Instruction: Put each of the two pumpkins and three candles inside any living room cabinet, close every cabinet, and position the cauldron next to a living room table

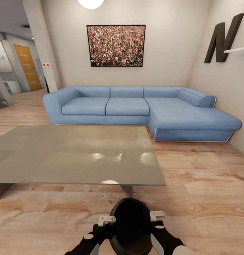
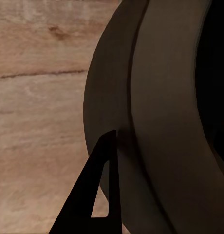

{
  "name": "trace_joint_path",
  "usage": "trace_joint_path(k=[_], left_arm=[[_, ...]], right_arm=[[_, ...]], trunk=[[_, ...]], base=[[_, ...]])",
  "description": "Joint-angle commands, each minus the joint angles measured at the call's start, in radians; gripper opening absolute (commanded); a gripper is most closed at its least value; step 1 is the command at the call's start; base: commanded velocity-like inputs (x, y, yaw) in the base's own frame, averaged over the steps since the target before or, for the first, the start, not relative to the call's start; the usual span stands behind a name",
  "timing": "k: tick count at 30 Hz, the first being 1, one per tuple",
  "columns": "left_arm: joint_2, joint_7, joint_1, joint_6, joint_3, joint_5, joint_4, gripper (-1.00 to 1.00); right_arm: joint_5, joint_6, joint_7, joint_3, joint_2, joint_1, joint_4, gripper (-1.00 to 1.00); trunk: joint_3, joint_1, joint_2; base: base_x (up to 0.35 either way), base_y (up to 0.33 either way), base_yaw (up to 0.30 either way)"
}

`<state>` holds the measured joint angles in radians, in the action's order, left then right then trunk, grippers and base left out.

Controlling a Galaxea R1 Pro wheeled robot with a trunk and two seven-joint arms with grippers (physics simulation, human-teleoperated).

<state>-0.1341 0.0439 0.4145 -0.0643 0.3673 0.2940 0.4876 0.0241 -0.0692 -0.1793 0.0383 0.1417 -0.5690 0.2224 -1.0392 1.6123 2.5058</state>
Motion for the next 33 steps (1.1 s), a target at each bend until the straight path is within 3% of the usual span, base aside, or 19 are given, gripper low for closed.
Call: trace_joint_path(k=[1, 18, 30, 33], left_arm=[[0.002, -0.053, 0.001, 0.000, 0.010, 0.013, 0.024, -1.00], [0.002, -0.052, 0.001, -0.001, 0.008, 0.013, 0.025, -1.00], [0.002, -0.053, 0.001, -0.001, 0.009, 0.013, 0.025, -1.00], [0.002, -0.052, 0.001, 0.000, 0.008, 0.013, 0.025, -1.00]], right_arm=[[-0.016, -0.006, -0.003, 0.023, -0.005, 0.000, -0.001, -1.00], [-0.016, -0.006, -0.003, 0.023, -0.005, 0.000, -0.001, -1.00], [-0.016, -0.006, -0.003, 0.023, -0.005, 0.000, -0.001, -1.00], [-0.016, -0.006, -0.003, 0.023, -0.005, 0.000, -0.001, -1.00]], trunk=[[-0.001, 0.000, 0.000], [-0.001, 0.000, 0.000], [-0.047, 0.005, 0.003], [-0.047, 0.005, 0.003]], base=[[0.054, 0.000, 0.000], [0.026, 0.000, 0.000], [0.000, 0.000, 0.000], [0.000, 0.000, 0.000]])
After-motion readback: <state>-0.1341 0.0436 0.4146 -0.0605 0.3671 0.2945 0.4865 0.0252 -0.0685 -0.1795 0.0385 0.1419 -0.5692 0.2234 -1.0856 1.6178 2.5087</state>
